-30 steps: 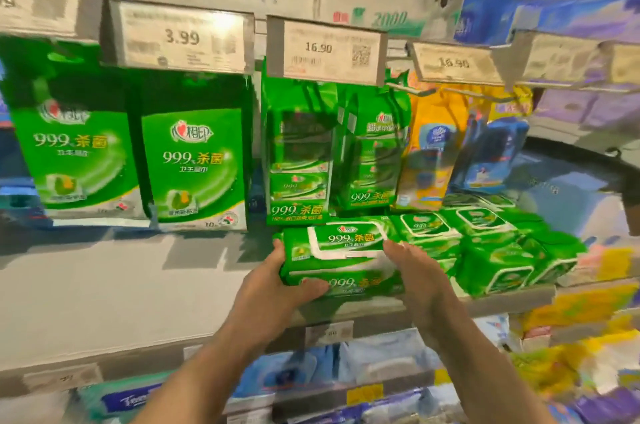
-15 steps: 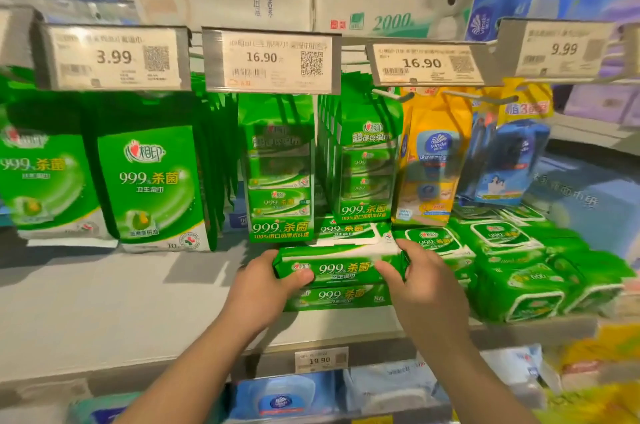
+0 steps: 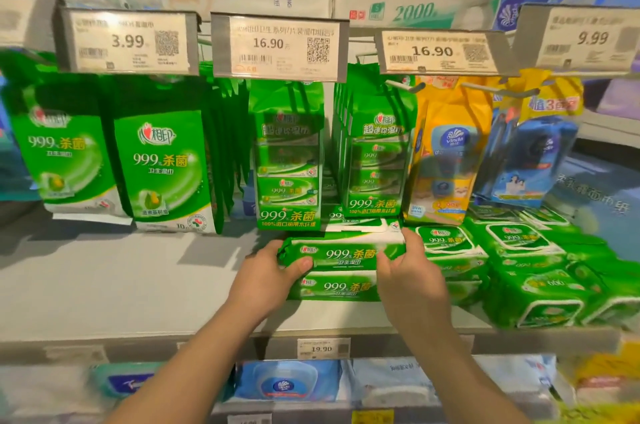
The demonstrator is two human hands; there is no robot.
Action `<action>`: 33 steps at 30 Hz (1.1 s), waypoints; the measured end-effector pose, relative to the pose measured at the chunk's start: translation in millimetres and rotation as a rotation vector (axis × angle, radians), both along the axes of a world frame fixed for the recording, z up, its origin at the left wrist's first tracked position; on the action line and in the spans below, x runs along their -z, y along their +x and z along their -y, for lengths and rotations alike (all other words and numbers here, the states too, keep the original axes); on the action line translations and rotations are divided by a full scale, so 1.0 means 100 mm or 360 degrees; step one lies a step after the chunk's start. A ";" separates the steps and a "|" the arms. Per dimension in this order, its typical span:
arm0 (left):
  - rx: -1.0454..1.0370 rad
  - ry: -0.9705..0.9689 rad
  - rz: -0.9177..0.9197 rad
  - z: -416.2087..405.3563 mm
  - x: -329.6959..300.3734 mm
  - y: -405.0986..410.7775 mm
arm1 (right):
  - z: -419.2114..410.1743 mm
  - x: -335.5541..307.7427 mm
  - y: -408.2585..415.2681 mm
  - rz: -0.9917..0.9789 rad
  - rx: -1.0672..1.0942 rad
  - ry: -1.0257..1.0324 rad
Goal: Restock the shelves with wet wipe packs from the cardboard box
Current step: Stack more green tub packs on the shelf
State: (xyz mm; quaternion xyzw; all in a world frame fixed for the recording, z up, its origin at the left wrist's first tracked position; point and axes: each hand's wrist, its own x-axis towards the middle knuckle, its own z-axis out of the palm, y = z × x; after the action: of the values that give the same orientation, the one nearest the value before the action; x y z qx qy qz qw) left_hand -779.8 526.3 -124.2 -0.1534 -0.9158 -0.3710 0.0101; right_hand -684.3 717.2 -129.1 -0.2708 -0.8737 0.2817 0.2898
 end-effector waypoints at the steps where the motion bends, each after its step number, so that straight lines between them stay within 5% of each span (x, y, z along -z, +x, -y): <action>1: -0.0027 0.0009 -0.0019 0.03 0.01 0.05 | 0.03 0.02 0.02 -0.0028 0.0005 0.0047; 5: -0.0090 -0.0017 -0.0051 0.20 0.12 0.30 | 0.17 0.16 0.10 -0.0078 -0.0284 -0.0093; 13: -0.0393 -0.0385 -0.0157 0.81 0.14 0.94 | 0.74 0.43 0.16 -0.0205 -0.0893 0.0231; 19: -0.0674 -0.0532 -0.0138 1.68 0.29 1.39 | 1.49 0.42 0.31 0.0186 -0.1187 0.0357; 33: -0.1566 -0.0441 0.0215 4.64 0.73 3.57 | 4.86 0.75 1.38 0.0523 -0.2149 0.0296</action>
State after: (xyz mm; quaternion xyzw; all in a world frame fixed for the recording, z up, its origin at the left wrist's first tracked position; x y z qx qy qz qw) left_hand -422.6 62.6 -196.9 0.3200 -0.9188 -0.2066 0.1038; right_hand -546.4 230.7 -203.6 0.3180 -0.9037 0.2797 -0.0624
